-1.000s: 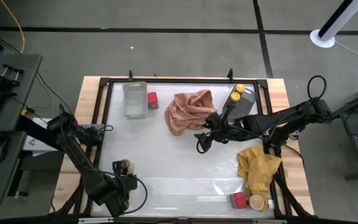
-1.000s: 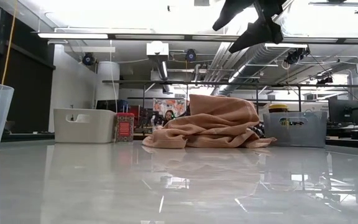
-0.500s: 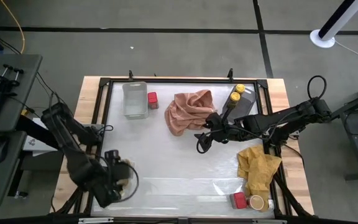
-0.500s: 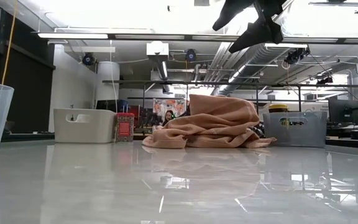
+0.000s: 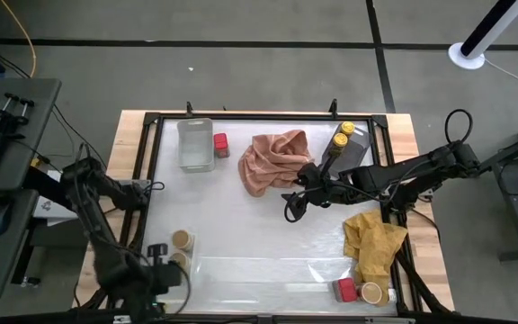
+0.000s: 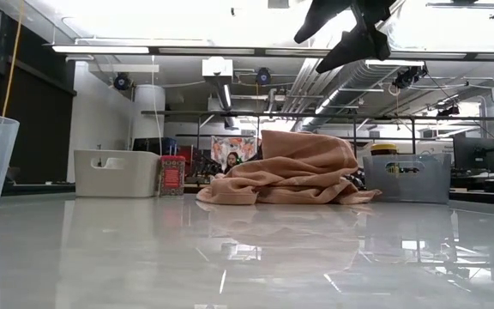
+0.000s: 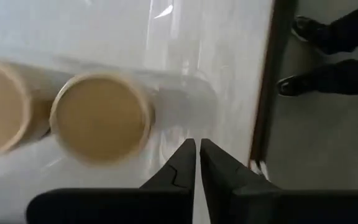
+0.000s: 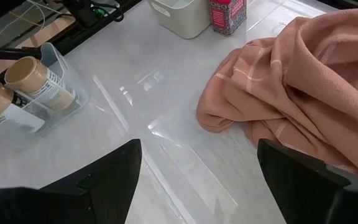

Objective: Sort spices by type
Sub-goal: Put the top gold seasoning bottle into the transparent bin, then put the gold seasoning bottle into the transparent bin

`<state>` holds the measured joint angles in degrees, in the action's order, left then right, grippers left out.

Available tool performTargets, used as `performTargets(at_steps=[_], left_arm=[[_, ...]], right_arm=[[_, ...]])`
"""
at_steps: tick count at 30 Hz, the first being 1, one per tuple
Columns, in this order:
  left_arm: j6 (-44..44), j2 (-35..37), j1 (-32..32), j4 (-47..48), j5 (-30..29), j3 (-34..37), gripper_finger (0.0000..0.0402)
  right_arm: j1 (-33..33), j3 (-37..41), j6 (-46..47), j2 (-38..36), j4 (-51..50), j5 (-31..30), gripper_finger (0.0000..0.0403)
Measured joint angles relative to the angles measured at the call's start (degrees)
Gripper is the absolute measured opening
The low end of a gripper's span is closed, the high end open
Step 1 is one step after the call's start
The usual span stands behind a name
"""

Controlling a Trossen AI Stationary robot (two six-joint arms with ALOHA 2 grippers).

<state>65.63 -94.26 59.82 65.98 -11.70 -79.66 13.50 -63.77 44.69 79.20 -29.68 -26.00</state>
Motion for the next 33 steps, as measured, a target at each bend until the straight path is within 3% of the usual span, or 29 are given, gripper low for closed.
performTargets(at_steps=[6,13,19,24,30,33], left_arm=[[2.34,-2.46,-2.65,3.95,0.48,2.13,0.0001],[-0.82,-1.14,-4.65,2.03,0.30,2.21,0.0000],[-2.17,2.35,-3.33,8.42,3.59,-2.58,0.0000],[8.80,5.85,-2.99,24.72,-1.99,-2.06,0.0000],[7.04,10.26,-11.12,19.86,-2.12,6.73,0.0000],[6.64,13.34,-16.99,17.67,-9.49,6.01,0.0000]], right_arm=[[-0.02,0.00,0.04,0.00,-0.12,0.02,0.0317],[0.00,0.00,0.04,0.00,-0.17,0.39,0.0317],[0.00,0.00,-0.11,0.00,-0.41,0.83,0.0317],[0.00,0.00,-0.17,0.00,-0.56,0.87,0.0317],[-0.02,0.00,-0.17,0.00,-0.69,0.98,0.0317],[0.00,-0.17,0.04,-0.54,-0.81,1.02,0.0317]])
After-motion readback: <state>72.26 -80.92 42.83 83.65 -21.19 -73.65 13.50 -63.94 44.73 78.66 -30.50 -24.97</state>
